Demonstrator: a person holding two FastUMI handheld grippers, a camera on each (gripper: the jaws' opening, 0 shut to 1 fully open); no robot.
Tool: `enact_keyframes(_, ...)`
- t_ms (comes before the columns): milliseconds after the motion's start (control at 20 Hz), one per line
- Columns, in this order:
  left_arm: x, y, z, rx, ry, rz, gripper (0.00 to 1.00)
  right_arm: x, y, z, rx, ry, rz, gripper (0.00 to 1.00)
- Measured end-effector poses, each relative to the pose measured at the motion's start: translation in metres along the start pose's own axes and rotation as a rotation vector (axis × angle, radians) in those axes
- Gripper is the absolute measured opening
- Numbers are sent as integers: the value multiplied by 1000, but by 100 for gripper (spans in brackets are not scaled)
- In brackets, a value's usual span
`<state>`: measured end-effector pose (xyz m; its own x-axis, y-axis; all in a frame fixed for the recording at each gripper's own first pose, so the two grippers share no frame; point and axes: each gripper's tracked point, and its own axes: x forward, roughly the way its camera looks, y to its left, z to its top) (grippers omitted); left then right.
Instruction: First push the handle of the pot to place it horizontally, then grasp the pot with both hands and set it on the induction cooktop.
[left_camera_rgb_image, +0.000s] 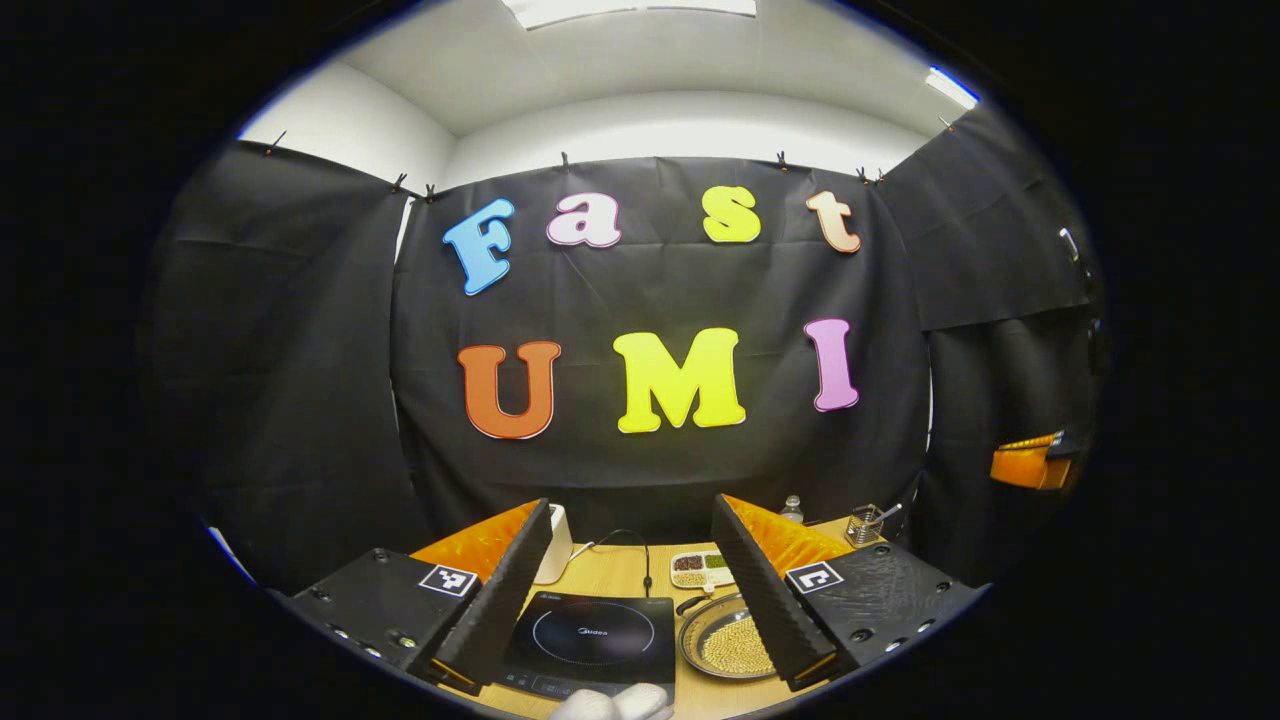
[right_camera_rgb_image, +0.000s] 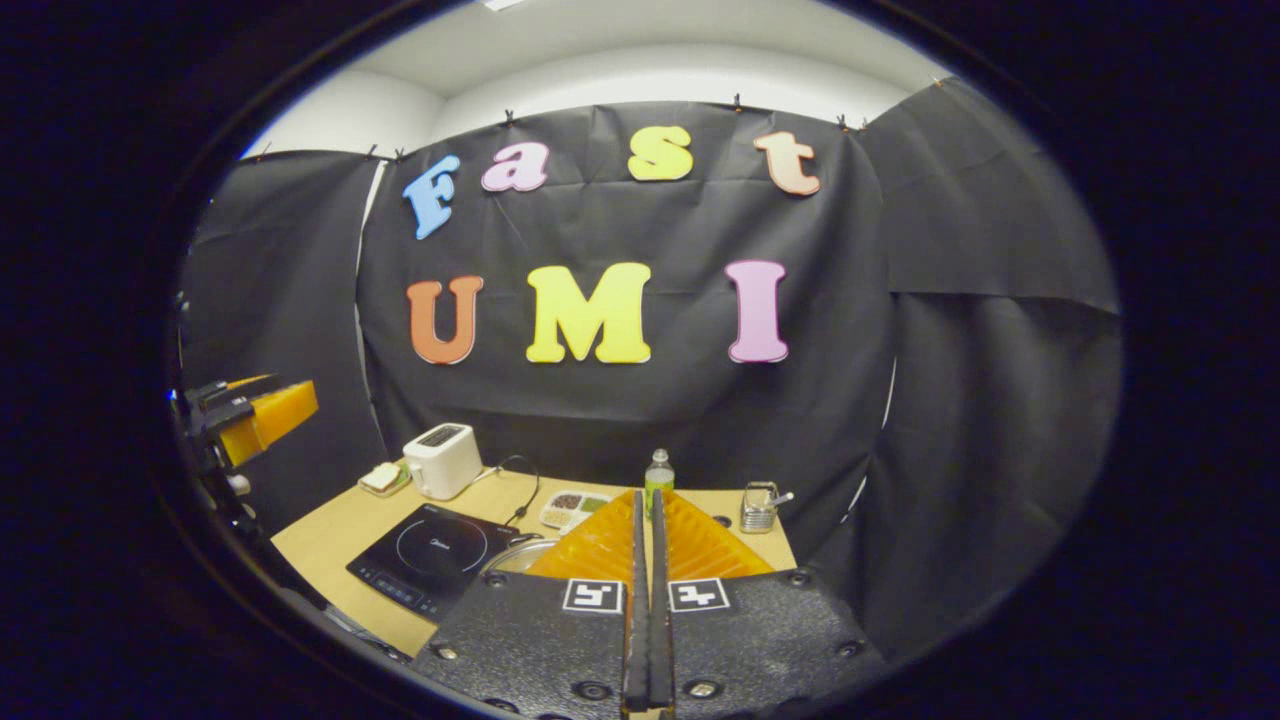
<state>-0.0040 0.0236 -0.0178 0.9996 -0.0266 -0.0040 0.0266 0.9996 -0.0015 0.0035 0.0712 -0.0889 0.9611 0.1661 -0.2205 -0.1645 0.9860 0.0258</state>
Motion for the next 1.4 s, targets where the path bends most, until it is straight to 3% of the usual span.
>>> enact_keyframes(900,-13,27,-20,7,26,31,96,70,84,-268,-73,428,174,4)
enact_keyframes(1100,-13,30,-23,14,31,42,96,76,91,-307,-70,518,187,4)
enact_keyframes(1400,-15,36,-32,11,56,64,96,85,85,-330,-83,578,183,4)
